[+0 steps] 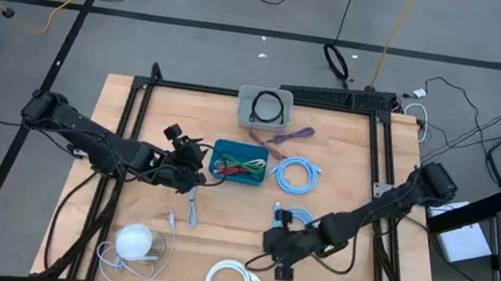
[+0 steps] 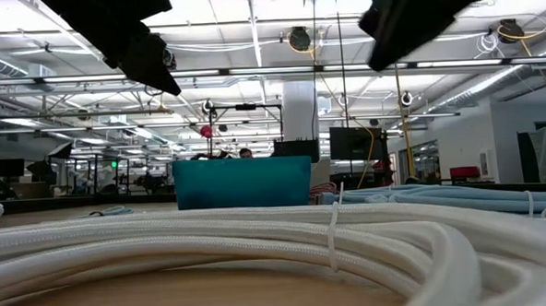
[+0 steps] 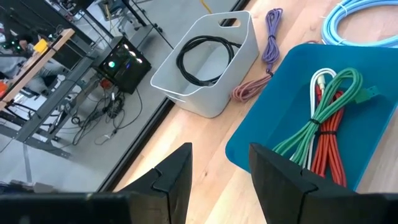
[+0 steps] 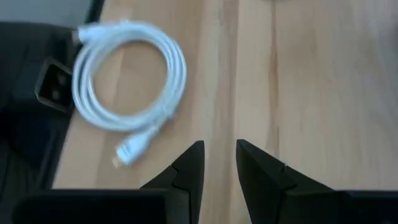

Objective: Pick & Place USB Port
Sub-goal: Put the white HDMI cable into the gray bin

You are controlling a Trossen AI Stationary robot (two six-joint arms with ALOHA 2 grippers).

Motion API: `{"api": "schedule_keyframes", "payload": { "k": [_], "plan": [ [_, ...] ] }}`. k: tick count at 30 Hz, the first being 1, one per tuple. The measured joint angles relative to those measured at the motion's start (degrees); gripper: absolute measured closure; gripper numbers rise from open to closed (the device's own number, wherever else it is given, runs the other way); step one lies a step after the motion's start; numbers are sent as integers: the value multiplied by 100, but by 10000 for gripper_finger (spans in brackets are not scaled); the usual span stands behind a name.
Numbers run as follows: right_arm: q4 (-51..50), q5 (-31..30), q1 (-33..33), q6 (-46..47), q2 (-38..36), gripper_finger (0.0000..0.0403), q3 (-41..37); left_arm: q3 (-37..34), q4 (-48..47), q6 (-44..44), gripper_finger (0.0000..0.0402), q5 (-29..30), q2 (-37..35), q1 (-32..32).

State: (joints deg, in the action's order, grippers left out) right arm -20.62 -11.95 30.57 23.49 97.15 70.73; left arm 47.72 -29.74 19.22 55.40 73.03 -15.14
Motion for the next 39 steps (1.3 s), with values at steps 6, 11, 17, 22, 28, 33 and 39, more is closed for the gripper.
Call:
{"api": "schedule_keyframes", "payload": {
  "k": [6,11,17,22,28,33,39],
  "plan": [
    [-412,-329,67,133,595,318,701,0,-2,1,241,-1,0,-154],
    [-542,-250,67,133,1169,308,1057,0,-2,2,241,16,0,-334],
    [-534,603,67,258,1598,261,1684,0,2,44,241,22,0,-434],
    [-958,779,121,469,1589,232,2035,2,26,60,241,22,0,-455],
    [-1203,669,134,1036,1615,233,2108,2,23,59,241,22,0,-538],
    [-940,637,-29,1827,1800,233,1907,2,24,-2,241,22,2,-582],
    [-526,1565,-121,2397,1936,234,1863,2,24,0,241,26,0,-684]
  ]
}}
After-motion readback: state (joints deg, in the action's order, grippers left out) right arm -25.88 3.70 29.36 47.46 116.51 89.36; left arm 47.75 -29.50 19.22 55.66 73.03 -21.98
